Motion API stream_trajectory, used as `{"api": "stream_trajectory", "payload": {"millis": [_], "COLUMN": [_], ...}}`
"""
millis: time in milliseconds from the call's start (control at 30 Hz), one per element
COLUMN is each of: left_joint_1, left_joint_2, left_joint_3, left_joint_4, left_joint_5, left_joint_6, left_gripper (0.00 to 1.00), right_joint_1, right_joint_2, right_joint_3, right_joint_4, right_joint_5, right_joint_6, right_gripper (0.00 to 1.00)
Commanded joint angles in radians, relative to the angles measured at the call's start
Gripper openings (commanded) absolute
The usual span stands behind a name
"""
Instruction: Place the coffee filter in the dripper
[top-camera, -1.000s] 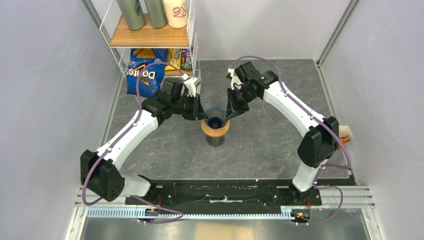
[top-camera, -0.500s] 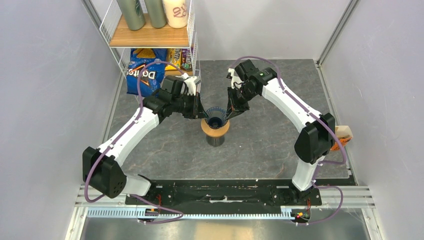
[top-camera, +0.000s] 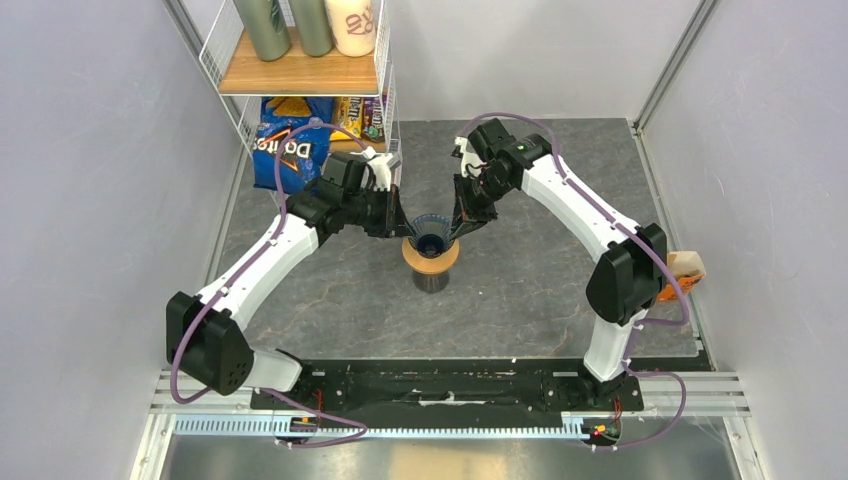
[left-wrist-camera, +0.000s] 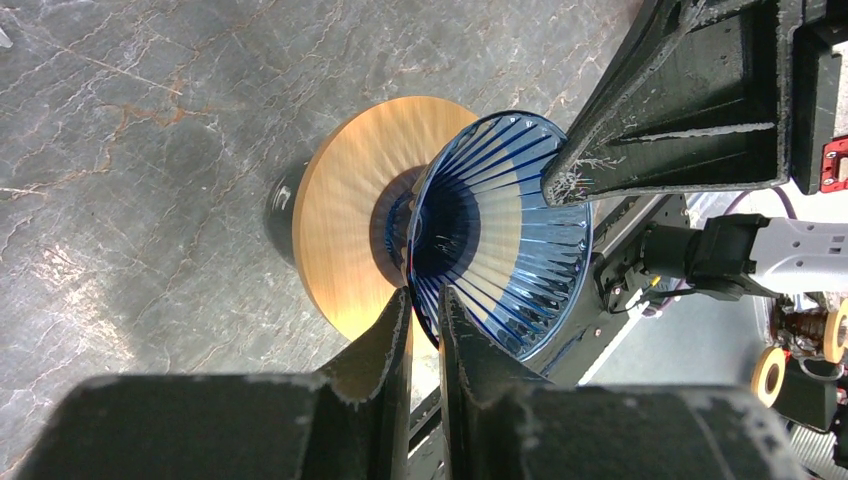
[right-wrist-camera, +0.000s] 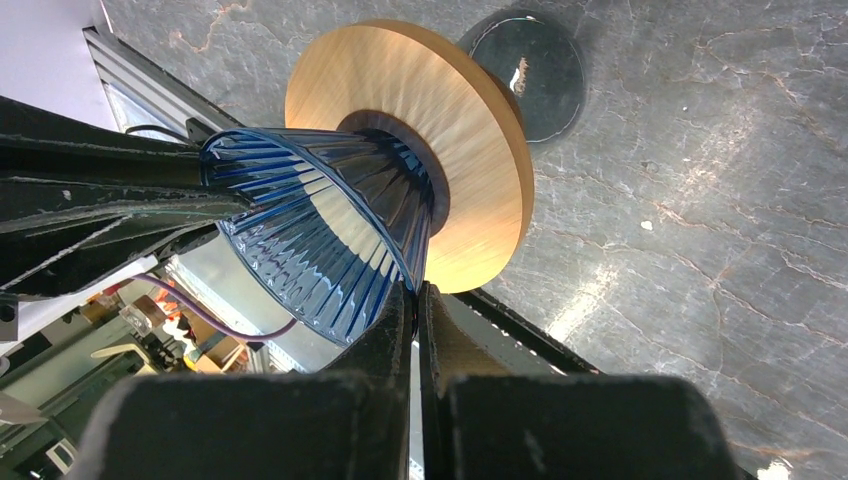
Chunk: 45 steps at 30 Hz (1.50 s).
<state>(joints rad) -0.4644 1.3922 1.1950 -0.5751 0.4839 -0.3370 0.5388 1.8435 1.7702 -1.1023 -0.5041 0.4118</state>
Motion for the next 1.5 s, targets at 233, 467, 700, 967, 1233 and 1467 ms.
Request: {"api": "stream_trajectory", "payload": {"millis": [233,467,700,967,1233,1467], "left_joint_1": [-0.014,-0.014,-0.014,-0.014,-0.014,-0.015], "left_joint_2": [0.058,0.058,0.055,0.047,0.011,-0.01], "left_joint_3": [-0.067,-0.072,-0.077,-0.074,-0.04,-0.016], "left_joint_4": [-0.003,0.0,0.0,0.0,0.012,0.012], "left_joint_5": [-0.005,-0.003,-0.005,0.0,0.01,0.011], "left_joint_6": [0.028,0.032,0.034,0.036,0.037,0.033], "left_gripper": [0.02,0.02,0.02,0.16,0.29,0.39], "right_joint_1": [0.022,0.02,0.02,0.02,0.019,0.021], "right_joint_2": [0.062,0.071,0.08,0.056,0.016,0.011], "right_joint_3": [-0.019,-0.044,-0.069,-0.044,0.024,0.038], "right_joint_4": [0.048,0.05,0.058,0.06,0.047,0.04], "right_joint_5": [-0.019,-0.001,0.003,-0.02,-0.002,-0.004], "right_joint_6": [-0.016,-0.027,-0.027,-0.028,-0.035,-0.035], "right_gripper": [0.0,0.0,0.0,0.13,0.28,0.33]}}
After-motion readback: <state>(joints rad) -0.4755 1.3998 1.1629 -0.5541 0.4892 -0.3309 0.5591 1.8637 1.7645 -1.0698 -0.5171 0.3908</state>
